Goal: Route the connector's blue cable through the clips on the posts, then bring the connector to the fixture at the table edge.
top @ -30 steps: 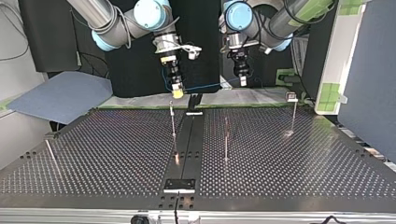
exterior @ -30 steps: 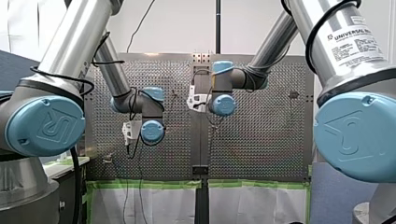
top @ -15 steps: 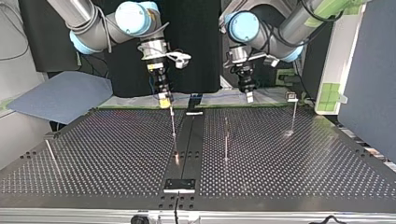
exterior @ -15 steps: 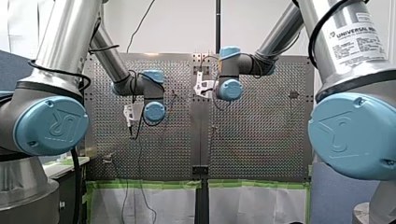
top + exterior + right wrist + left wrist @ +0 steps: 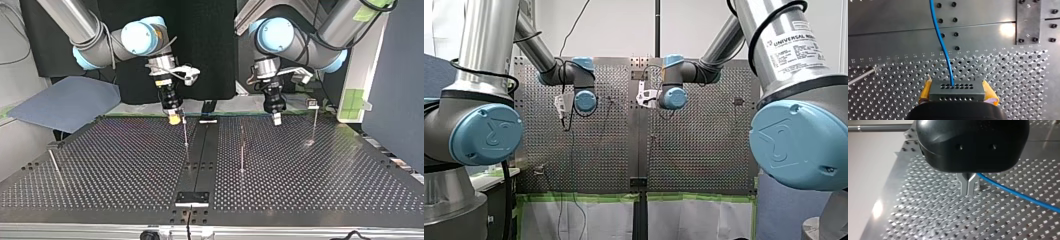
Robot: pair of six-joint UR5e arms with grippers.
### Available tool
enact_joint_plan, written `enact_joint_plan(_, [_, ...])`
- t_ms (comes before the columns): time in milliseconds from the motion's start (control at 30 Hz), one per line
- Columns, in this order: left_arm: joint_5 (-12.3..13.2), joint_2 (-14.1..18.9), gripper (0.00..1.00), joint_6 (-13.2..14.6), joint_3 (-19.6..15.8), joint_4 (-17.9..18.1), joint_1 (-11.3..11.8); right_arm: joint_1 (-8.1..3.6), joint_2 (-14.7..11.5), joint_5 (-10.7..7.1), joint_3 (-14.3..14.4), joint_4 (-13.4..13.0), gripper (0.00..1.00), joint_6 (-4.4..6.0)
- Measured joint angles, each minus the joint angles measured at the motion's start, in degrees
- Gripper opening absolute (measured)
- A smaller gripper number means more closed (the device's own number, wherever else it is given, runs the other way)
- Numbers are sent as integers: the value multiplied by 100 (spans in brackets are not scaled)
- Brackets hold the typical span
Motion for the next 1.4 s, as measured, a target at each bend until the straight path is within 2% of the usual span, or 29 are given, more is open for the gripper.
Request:
enact_joint_plan(233, [318, 303, 0, -87, 24, 31, 316, -50, 48, -45, -209, 76, 0, 7])
enact_joint_plan(433, [598, 218, 0, -99, 75, 72, 483, -127, 51, -74, -277, 120, 0, 43])
enact_joint_plan(700, [868, -147, 0, -100, 83, 115, 509, -236, 59, -111, -283, 125, 0, 85])
enact_joint_plan(900, [956, -233, 0, -101, 86, 176, 517, -300, 68, -146, -285, 115, 0, 95])
enact_joint_plan(1400, [1101, -456, 0, -121, 311, 156, 549, -319, 144, -242, -296, 52, 0, 114])
